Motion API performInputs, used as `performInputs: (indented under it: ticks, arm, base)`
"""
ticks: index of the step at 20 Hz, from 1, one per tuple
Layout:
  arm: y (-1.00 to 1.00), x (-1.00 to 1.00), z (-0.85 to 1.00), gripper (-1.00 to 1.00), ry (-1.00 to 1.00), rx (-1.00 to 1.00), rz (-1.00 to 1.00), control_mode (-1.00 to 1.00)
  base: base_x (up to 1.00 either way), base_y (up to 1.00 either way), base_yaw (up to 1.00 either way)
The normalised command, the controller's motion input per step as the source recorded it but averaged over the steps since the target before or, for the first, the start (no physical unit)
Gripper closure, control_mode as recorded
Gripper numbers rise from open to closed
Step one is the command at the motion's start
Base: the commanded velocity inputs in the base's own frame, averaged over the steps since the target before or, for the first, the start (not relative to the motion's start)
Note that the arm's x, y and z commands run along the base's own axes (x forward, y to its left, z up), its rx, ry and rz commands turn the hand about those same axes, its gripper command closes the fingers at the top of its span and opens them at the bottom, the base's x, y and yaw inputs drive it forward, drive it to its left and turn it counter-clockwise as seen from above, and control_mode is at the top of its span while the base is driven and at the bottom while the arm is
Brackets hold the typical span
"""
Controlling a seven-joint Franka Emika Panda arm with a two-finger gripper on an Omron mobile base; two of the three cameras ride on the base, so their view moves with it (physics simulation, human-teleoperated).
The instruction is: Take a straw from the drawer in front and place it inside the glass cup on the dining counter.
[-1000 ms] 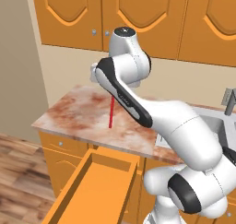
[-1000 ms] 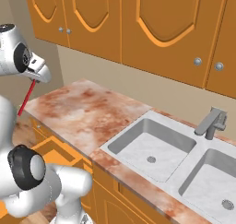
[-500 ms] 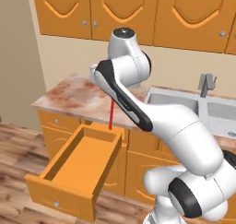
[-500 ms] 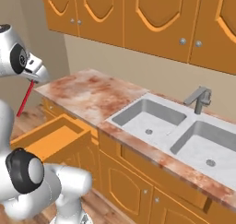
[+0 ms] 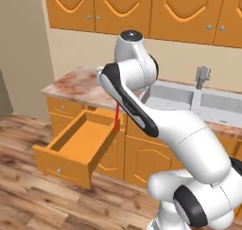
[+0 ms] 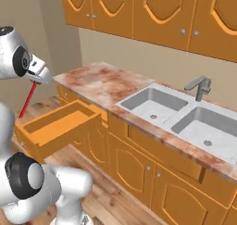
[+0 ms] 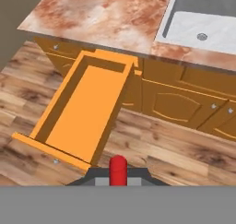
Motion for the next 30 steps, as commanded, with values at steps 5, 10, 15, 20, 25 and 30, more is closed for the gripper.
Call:
performInputs:
  ticks: [5,10,15,20,25,30]
  arm:
    - [0.0,0.0,0.0,1.0,0.0,0.0,0.0,1.0]
    - [0.0,0.0,0.0,1.0,0.0,0.0,0.0,1.0]
    - [0.0,0.0,0.0,1.0,0.0,0.0,0.0,1.0]
    - [0.0,0.0,0.0,1.0,0.0,0.0,0.0,1.0]
    - [0.0,0.0,0.0,1.0,0.0,0.0,0.0,1.0]
    - [0.0,0.0,0.0,1.0,0.0,0.0,0.0,1.0]
  base:
    - [0.0,0.22,0.67]
    - [0.0,0.28,0.75]
    - [0.0,0.24,0.73]
    - [0.0,0.26,0.7]
    - [0.0,0.28,0.64]
    - [0.01,0.38,0.49]
